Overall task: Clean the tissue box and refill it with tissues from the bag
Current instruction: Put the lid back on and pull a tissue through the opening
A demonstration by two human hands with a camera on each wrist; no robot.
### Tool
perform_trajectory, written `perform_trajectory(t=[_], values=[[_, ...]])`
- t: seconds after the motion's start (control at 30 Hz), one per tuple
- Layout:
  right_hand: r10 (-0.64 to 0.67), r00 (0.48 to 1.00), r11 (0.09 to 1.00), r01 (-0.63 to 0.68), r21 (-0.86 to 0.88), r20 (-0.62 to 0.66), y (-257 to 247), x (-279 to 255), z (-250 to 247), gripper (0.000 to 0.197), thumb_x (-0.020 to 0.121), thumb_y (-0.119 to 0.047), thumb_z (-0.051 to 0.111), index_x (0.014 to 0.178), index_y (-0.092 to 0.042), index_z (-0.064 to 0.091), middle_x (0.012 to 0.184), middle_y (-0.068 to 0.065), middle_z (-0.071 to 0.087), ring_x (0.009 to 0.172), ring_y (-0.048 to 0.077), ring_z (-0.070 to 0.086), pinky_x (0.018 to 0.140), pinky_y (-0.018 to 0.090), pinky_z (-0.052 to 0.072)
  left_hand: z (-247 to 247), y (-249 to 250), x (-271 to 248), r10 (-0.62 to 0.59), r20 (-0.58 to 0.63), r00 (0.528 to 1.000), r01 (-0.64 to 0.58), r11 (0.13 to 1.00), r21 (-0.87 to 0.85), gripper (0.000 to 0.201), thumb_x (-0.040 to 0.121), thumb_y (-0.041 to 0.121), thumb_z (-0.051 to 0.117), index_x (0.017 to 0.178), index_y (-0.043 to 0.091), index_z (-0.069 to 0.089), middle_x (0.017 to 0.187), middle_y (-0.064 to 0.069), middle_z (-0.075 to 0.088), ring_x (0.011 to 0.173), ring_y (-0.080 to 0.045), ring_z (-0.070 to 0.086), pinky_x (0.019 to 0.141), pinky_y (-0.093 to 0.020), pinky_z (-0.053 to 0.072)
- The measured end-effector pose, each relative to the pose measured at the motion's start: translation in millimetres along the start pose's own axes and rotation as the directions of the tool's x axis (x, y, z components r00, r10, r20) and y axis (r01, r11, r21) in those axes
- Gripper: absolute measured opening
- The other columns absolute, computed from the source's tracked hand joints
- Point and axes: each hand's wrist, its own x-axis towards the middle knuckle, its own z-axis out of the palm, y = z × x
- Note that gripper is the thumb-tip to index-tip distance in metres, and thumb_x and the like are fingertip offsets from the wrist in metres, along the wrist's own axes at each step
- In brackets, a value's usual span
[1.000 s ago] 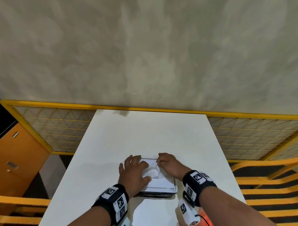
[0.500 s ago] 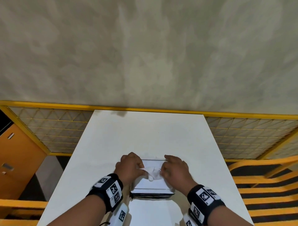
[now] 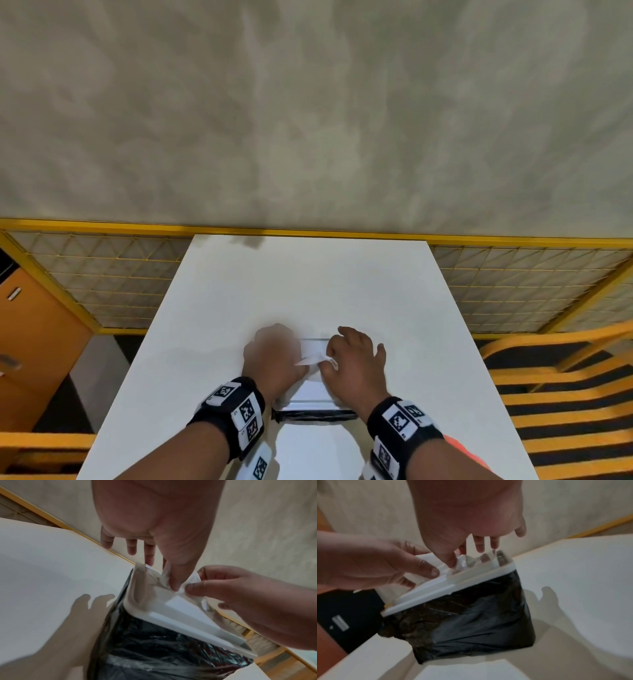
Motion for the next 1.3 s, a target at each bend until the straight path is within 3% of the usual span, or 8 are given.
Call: perform_trajectory(t=[0.2, 0.3, 0.37, 0.43, 0.63, 0.8, 1.07, 1.3], values=[[0.127, 0.985, 0.954, -0.153, 0.258, 0.113, 0, 10, -22, 0.023, 0.085, -0.046, 0.058, 0.064, -0.036, 0.055, 0.146, -0.016, 0.04, 0.137, 0.012, 0.029, 0.11, 0.055, 0.017, -4, -8, 2, -0.023, 0.027, 0.999, 0.023, 1.0, -0.016, 0.035, 0.077, 0.05, 0.073, 0.064, 0.032, 0.046, 0.134, 0.013, 0.048, 0.13, -0.02, 0.037, 0.097, -0.036, 0.037], [-0.039, 0.995, 0.992, 0.028, 0.124, 0.092, 4, 10, -27, 0.013, 0.083, -0.049, 0.059, 0.085, -0.036, 0.059, 0.152, -0.013, 0.034, 0.14, 0.016, 0.026, 0.113, 0.056, 0.015, -5, -6, 5, -0.044, 0.036, 0.998, 0.046, 0.997, -0.064, 0.033, 0.073, 0.048, 0.076, 0.063, 0.034, 0.049, 0.131, 0.012, 0.049, 0.13, -0.02, 0.037, 0.096, -0.035, 0.037], [-0.154, 0.982, 0.988, 0.151, 0.033, 0.111, 4, 7, -23, 0.031, 0.081, -0.053, 0.058, 0.107, -0.036, 0.061, 0.155, -0.01, 0.03, 0.143, 0.018, 0.021, 0.112, 0.061, 0.011, -5, -3, 6, -0.031, 0.062, 0.998, 0.034, 0.999, -0.036, 0.031, 0.073, 0.049, 0.075, 0.064, 0.034, 0.049, 0.133, 0.011, 0.047, 0.131, -0.02, 0.035, 0.097, -0.036, 0.038], [-0.202, 0.976, 0.977, 0.206, -0.047, 0.082, 0, 6, -18, 0.026, 0.086, -0.043, 0.054, 0.106, -0.031, 0.066, 0.154, -0.005, 0.034, 0.141, 0.021, 0.026, 0.112, 0.062, 0.014, -5, 1, 6, -0.035, 0.085, 0.996, 0.037, 0.999, -0.03, 0.033, 0.073, 0.049, 0.076, 0.065, 0.034, 0.047, 0.134, 0.01, 0.046, 0.133, -0.02, 0.033, 0.1, -0.039, 0.038], [-0.067, 0.992, 0.994, 0.058, 0.089, 0.105, -7, 10, -12, 0.019, 0.088, -0.041, 0.057, 0.094, -0.029, 0.071, 0.15, -0.012, 0.04, 0.137, 0.016, 0.032, 0.112, 0.048, 0.02, -1, 2, 4, -0.121, 0.07, 0.99, 0.132, 0.973, -0.19, 0.037, 0.06, 0.07, 0.057, 0.076, 0.037, 0.054, 0.119, 0.016, 0.048, 0.129, -0.017, 0.036, 0.104, -0.044, 0.038], [-0.055, 0.99, 0.99, 0.037, 0.134, 0.13, -5, 12, -16, 0.02, 0.09, -0.032, 0.057, 0.104, -0.028, 0.072, 0.149, -0.012, 0.042, 0.137, 0.015, 0.032, 0.112, 0.043, 0.022, 16, 5, 2, -0.171, 0.01, 0.985, 0.171, 0.979, -0.113, 0.033, 0.077, 0.064, 0.068, 0.075, 0.036, 0.051, 0.143, 0.01, 0.043, 0.144, -0.023, 0.024, 0.113, -0.053, 0.027], [-0.058, 0.998, 0.941, 0.053, 0.335, 0.004, 3, 18, -29, 0.01, 0.085, -0.017, 0.048, 0.083, -0.021, 0.057, 0.082, -0.004, 0.062, 0.08, 0.018, 0.057, 0.072, 0.038, 0.048, 20, 12, -1, -0.143, 0.001, 0.99, 0.143, 0.987, 0.079, 0.029, 0.082, 0.052, 0.068, 0.079, 0.029, 0.05, 0.154, 0.01, 0.033, 0.151, -0.027, 0.011, 0.117, -0.059, 0.011], [-0.29, 0.953, 0.956, 0.293, -0.029, 0.089, 2, 19, -24, 0.02, 0.092, -0.022, 0.047, 0.102, -0.025, 0.064, 0.091, -0.001, 0.067, 0.088, 0.025, 0.06, 0.073, 0.035, 0.042, 16, 6, 1, -0.057, -0.128, 0.99, 0.042, 0.993, -0.114, 0.041, 0.072, 0.067, 0.069, 0.088, 0.033, 0.053, 0.119, 0.017, 0.048, 0.124, -0.018, 0.041, 0.106, -0.053, 0.034]])
